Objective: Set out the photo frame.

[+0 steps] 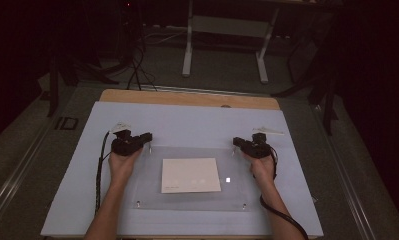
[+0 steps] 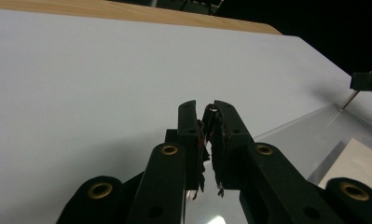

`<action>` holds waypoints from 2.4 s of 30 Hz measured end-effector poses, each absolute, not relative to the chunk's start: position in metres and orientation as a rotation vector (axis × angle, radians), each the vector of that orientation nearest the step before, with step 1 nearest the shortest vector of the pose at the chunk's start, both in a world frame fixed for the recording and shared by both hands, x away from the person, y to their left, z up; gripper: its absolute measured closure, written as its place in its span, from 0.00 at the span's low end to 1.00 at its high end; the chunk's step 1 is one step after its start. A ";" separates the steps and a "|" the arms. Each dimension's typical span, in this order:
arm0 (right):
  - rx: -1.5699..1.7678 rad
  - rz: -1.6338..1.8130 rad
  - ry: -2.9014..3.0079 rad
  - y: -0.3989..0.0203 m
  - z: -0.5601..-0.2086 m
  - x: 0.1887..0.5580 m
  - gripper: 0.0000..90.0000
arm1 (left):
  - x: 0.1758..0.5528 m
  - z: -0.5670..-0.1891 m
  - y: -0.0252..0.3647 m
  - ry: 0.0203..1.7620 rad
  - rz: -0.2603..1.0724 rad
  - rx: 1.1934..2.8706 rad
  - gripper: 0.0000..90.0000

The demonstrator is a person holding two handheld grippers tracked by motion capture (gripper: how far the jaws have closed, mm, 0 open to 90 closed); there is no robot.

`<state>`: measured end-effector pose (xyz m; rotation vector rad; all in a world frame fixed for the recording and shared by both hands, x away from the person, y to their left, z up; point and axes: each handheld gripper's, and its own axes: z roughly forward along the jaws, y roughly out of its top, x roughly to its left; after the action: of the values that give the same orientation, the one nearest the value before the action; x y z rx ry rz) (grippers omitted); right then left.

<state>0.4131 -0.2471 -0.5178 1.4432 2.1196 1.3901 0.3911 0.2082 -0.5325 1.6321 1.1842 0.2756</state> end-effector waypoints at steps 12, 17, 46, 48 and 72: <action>1.483 1.339 2.126 -0.243 -0.516 0.431 0.95 | 0.411 -0.537 0.205 1.244 0.252 1.582 0.95; 1.503 1.315 2.133 -0.241 -0.515 0.436 0.95 | 0.415 -0.538 0.203 1.277 0.242 1.563 0.95; 1.090 1.371 2.371 -0.232 -0.420 0.368 0.78 | 0.421 -0.541 0.200 1.335 0.234 1.525 0.95; 1.062 1.393 2.385 -0.229 -0.413 0.361 0.78 | 0.421 -0.541 0.200 1.337 0.231 1.524 0.95; 0.703 1.489 2.450 -0.183 -0.394 0.268 1.00 | 0.423 -0.540 0.201 1.333 0.215 1.535 0.95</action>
<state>0.2681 -0.1829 -0.3941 0.7034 2.4503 1.4890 0.4226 0.2009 -0.5397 1.5350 1.3335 0.2147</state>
